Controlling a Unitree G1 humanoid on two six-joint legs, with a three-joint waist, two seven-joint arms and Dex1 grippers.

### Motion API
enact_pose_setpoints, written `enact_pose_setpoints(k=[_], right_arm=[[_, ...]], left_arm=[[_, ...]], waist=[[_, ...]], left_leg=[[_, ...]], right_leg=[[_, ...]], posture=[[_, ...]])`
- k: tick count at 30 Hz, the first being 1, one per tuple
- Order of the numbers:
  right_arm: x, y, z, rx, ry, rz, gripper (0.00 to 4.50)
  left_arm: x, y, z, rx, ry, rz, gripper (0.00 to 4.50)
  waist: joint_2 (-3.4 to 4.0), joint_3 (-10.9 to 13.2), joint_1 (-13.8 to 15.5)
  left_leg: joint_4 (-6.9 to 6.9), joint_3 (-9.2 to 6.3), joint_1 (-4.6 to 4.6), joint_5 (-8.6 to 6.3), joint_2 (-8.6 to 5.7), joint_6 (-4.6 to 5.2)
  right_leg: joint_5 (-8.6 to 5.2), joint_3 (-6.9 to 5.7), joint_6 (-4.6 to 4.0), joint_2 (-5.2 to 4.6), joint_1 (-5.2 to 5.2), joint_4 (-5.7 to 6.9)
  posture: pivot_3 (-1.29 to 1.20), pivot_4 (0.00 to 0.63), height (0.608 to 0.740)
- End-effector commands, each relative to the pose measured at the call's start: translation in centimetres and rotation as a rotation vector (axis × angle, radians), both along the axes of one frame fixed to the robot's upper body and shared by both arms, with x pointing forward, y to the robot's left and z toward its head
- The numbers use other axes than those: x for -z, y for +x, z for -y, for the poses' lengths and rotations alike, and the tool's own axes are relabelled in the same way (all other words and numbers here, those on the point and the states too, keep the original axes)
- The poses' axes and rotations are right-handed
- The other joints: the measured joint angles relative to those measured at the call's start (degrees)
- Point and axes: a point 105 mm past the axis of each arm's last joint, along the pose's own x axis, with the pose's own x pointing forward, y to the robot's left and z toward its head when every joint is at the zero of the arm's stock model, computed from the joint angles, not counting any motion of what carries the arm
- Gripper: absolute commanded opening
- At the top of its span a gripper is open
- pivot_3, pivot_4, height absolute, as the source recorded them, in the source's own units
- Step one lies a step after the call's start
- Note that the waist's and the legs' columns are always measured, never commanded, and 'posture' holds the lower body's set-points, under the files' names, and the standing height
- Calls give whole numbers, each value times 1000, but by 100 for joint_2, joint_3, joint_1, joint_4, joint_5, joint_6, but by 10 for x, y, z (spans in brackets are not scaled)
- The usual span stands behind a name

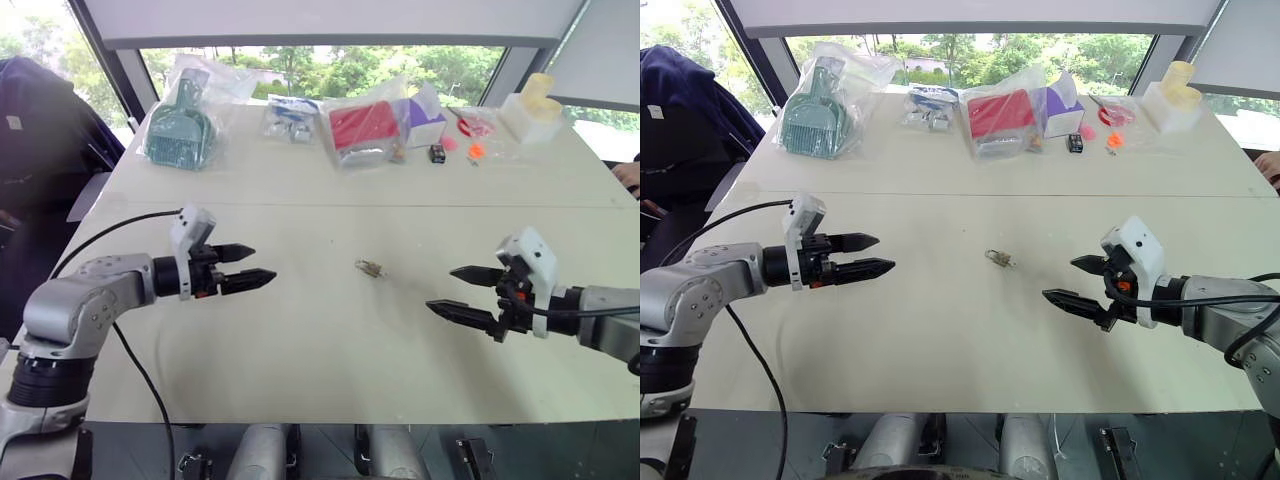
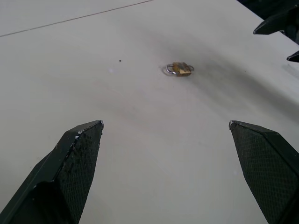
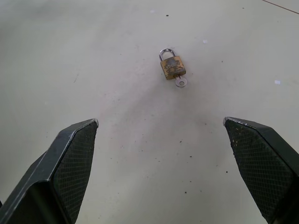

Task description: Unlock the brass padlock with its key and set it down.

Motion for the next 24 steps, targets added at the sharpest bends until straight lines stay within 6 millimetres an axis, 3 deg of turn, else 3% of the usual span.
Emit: enact_pose_setpoints(k=[1, 24], right_arm=[[-10, -1, -4, -16, 9, 46, 4462], [-7, 4, -6, 3, 21, 61, 4462]], left_arm=[[-11, 2, 0, 2, -6, 46, 4500], [-16, 2, 8, 64, 31, 72, 4500]], waist=[[0, 0, -2], [0, 0, 4]], left_leg=[[0, 0, 0, 0, 0, 0], [-4, 0, 0, 1, 0, -1]], right_leg=[[0, 0, 0, 0, 0, 0], [0, 0, 0, 0, -1, -1]], posture=[[0, 150, 740], [0, 150, 740]])
